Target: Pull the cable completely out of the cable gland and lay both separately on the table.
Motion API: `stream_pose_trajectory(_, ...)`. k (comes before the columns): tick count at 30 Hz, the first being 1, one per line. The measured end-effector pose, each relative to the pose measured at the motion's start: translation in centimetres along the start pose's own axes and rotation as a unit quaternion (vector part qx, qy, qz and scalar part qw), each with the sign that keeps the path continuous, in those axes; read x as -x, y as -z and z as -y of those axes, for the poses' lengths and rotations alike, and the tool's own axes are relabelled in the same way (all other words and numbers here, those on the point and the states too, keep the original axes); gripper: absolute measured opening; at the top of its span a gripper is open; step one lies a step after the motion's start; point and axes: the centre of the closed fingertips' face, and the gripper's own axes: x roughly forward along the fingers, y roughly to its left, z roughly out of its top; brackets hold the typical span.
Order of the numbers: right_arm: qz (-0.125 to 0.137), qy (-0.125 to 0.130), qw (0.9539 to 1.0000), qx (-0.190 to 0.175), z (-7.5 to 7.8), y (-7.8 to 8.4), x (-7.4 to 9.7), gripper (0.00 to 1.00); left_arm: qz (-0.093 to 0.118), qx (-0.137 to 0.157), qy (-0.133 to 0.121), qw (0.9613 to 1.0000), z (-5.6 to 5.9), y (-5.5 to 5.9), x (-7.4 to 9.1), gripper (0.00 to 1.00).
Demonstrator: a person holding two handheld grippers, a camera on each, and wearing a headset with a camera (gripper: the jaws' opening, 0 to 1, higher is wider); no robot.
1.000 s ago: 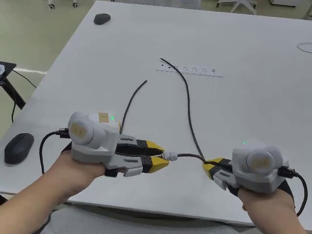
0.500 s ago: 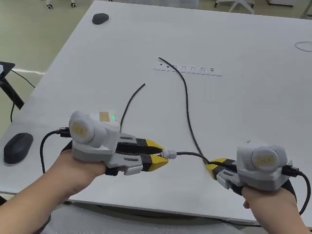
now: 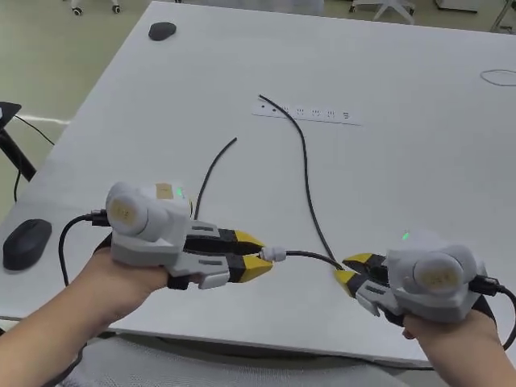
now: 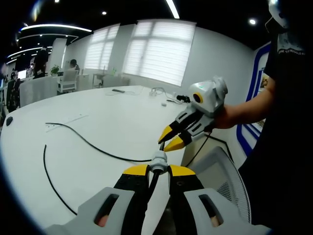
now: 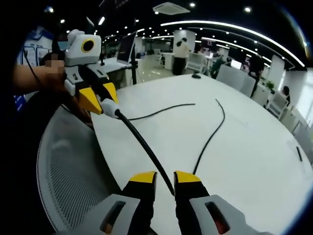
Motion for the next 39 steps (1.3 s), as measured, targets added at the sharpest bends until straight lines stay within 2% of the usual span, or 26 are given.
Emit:
stream_pose_trajectory(2, 0.007, 0.002, 0.9998, 0.019, -0.3, -0.8, 0.2, 0.15, 0.002, -0.002, 0.0, 1.0, 0.1, 0.0, 0.1, 0.15)
stream_pose_trajectory(5, 0.014, 0.006, 0.997, 0.076, -1.1, -2.3, 0.5, 0.18, 0.0, 0.0, 0.0, 1.0, 0.1, 0.2, 0.2, 0.15)
stream_pose_trajectory(10, 0.017, -0.001, 0.9937, 0.11, -2.7, -3.8, 0.2, 0.17, -0.003, -0.001, 0.001, 1.0, 0.2, 0.3, 0.3, 0.15)
stream_pose_trajectory(14, 0.019, -0.008, 0.989, 0.146, -4.0, -4.5, -0.5, 0.16, -0.004, -0.003, 0.001, 1.0, 0.2, 0.3, 0.3, 0.15)
stream_pose_trajectory(19, 0.021, -0.001, 0.9865, 0.162, -4.5, -5.2, -0.6, 0.15, -0.006, -0.004, 0.0, 1.0, 0.2, 0.3, 0.1, 0.15)
stream_pose_trajectory(27, 0.022, 0.003, 0.9798, 0.199, -4.9, -5.9, -0.6, 0.11, -0.013, -0.007, 0.002, 0.9999, 0.3, 0.6, -0.2, 0.15)
stream_pose_trajectory(28, 0.022, 0.005, 0.9772, 0.211, -5.0, -6.0, -0.7, 0.12, -0.014, -0.007, 0.002, 0.9999, 0.3, 0.6, -0.2, 0.15)
stream_pose_trajectory(29, 0.018, 0.007, 0.9711, 0.238, -5.1, -6.0, -0.8, 0.12, -0.015, -0.008, 0.003, 0.9999, 0.3, 0.7, -0.3, 0.15)
stream_pose_trajectory(32, 0.015, 0.003, 0.9662, 0.257, -5.8, -6.0, -0.9, 0.08, -0.018, -0.007, 0.003, 0.9998, 0.3, 0.8, -0.4, 0.15)
stream_pose_trajectory(35, 0.011, 0.002, 0.965, 0.262, -5.8, -5.8, -0.9, 0.03, -0.017, -0.007, 0.002, 0.9998, 0.1, 0.7, -0.4, 0.15)
stream_pose_trajectory(39, 0.007, 0.001, 0.9664, 0.257, -5.4, -5.6, -1.2, 0.02, -0.021, -0.008, 0.001, 0.9997, 0.0, 0.8, -0.6, 0.15)
